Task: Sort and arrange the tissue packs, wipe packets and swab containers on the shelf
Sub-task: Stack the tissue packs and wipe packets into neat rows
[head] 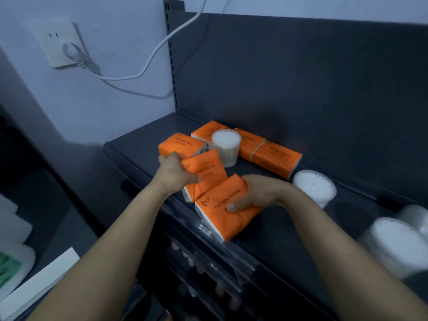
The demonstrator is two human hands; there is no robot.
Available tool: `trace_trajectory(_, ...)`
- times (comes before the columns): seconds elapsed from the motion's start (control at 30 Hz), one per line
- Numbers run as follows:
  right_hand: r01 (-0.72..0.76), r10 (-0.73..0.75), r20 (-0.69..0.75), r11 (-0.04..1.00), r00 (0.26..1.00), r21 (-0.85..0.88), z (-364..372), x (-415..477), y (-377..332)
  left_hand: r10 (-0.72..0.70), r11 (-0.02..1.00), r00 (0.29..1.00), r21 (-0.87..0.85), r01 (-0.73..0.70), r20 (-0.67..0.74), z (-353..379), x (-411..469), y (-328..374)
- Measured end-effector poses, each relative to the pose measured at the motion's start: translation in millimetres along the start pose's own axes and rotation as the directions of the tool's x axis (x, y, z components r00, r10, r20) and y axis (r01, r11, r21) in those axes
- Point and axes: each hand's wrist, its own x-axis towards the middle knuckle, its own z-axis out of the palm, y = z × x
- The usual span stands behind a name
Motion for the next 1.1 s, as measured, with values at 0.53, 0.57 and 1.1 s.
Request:
trace_trajectory(0.53,0.145,0.321,-0.607,0.792,0.727,0.593,33,-190,49,0.412,0.680,0.904,-0.699,-0.222,0.114,34,-116,82)
trace_trajectory(0.57,0.149,0.359,-0.608,0.765,0.708,0.626,37,-207,59,0.450,0.666,0.877,-0.718,-0.201,0.172,46,-125,91)
trace_trajectory(1.1,0.196,0.812,-0.547,0.513,0.204,0.836,136,-557,249,0.739,0.640,0.335,-0.765,-0.076,0.585,263,-413,253)
